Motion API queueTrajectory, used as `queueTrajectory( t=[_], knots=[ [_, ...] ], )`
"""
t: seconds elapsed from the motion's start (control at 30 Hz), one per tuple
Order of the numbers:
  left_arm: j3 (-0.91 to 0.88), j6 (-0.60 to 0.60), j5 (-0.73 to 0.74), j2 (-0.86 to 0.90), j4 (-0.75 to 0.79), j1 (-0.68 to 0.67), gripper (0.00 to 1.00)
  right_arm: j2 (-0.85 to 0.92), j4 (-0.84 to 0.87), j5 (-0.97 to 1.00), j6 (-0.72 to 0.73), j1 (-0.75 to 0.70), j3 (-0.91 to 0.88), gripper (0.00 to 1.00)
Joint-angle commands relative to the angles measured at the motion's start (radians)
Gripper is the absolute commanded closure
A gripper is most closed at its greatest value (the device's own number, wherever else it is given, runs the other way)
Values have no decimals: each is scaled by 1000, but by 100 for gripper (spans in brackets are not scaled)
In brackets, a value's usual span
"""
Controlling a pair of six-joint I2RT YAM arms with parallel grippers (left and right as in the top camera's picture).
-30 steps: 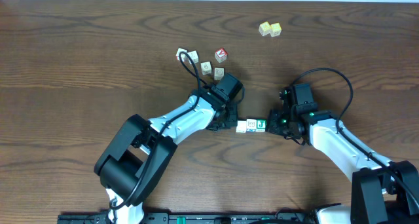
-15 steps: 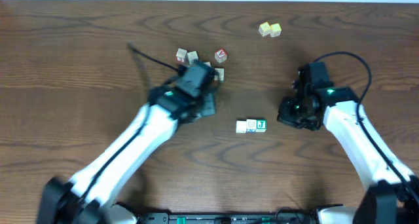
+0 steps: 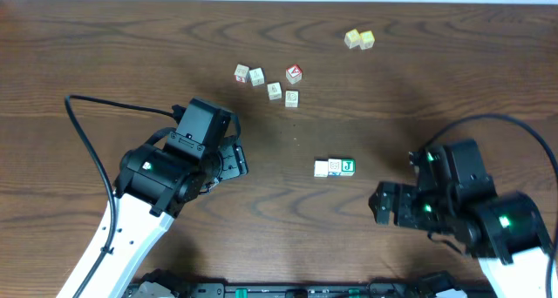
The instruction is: Lift 3 blocks
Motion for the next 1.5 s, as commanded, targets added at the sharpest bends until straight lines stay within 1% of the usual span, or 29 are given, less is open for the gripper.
queueTrajectory(
  t=[0.0,0.53,0.63,0.7,0.8,0.83,0.93,1.03,1.13,1.27,1.37,1.47],
  knots=[
    [8,6,-12,1,-8,6,26,-55,-22,-2,14,9,-13,1],
    [8,6,-12,1,-8,6,25,-64,-23,-13,13,9,-13,1],
    [8,6,-12,1,-8,6,25,-64,-6,65,-6,2,-13,1],
    [8,6,-12,1,-8,6,25,-84,46,120,-25,-19,-13,1],
    [8,6,-12,1,-8,6,24,-133,142,128,-128,-69,-18,1],
    [8,6,-12,1,-8,6,24,-188,209,124,-179,-120,-32,1],
    [8,6,-12,1,-8,6,25,-293,300,125,-219,-204,-76,1],
    [8,6,-12,1,-8,6,25,-439,421,125,-275,-268,-182,1],
    [8,6,-12,1,-8,6,24,-575,559,125,-328,-276,-323,1],
    [8,6,-12,1,-8,6,24,-738,706,125,-347,-281,-508,1],
    [8,6,-12,1,-8,6,24,-827,787,125,-347,-296,-611,1],
    [8,6,-12,1,-8,6,24,-869,851,125,-348,-305,-676,1]
  ],
)
